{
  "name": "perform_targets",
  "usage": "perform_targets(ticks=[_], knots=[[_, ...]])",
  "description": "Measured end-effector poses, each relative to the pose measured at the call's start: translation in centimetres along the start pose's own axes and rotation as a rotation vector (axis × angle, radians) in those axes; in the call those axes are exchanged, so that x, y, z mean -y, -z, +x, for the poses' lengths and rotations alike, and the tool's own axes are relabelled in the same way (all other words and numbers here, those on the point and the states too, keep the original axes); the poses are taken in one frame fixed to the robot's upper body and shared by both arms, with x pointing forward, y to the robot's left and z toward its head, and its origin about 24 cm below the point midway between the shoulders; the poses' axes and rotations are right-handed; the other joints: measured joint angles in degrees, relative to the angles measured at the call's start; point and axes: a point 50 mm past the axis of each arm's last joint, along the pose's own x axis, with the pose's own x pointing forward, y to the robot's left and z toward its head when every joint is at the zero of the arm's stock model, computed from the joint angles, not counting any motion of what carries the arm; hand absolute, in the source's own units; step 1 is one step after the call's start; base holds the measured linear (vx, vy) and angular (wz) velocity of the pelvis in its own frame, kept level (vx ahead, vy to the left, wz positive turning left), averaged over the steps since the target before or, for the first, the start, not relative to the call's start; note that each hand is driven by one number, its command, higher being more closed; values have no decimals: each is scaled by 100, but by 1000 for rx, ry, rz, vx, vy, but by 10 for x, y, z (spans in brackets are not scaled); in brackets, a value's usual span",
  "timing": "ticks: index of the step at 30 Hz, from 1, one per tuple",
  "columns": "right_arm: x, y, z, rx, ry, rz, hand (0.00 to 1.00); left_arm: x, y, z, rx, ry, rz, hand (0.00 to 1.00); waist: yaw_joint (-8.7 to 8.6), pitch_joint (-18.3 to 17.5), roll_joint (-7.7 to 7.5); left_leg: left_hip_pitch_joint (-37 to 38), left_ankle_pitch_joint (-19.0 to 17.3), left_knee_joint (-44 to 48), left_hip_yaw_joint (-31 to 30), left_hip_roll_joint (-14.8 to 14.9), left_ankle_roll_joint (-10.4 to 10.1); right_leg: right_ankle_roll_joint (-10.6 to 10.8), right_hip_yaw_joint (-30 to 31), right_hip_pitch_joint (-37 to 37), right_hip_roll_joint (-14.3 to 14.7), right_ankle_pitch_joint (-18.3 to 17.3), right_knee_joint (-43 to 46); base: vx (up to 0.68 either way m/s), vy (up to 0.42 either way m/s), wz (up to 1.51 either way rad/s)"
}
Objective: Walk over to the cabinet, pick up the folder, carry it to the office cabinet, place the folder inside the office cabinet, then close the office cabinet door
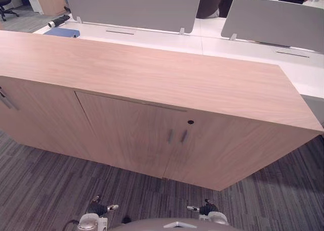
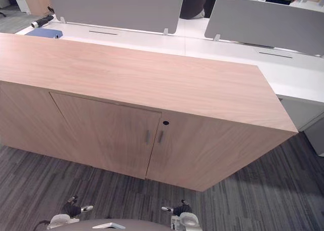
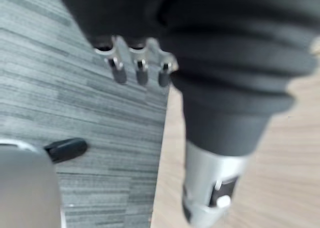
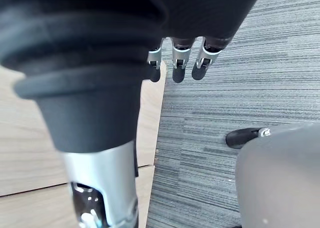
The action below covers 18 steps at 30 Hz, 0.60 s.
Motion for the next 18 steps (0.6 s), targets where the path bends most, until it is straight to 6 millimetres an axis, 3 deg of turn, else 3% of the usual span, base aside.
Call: perform_targets(ticks=[10, 14, 18], knots=[[7, 2, 2, -25, 23, 22, 0, -2, 3, 2, -32, -12, 4, 0, -17, 161, 16, 175, -63, 0, 69, 5, 6, 39, -14, 169, 0, 27, -19, 33, -31, -4], [9, 1, 3, -22, 27, 19, 0, 0, 3, 3, -41, -10, -3, 0, -26, 249, 126, 178, -105, -1, 71, 10, -48, 40, -23, 169, 0, 25, -18, -43, -33, -1], [12, 0, 3, -22, 31, 17, 0, 0, 3, 3, -40, -9, -4, 0, -24, 241, 93, 181, -106, -1, 70, 9, -48, 42, -27, 169, -1, 18, -18, -9, -8, 0]])
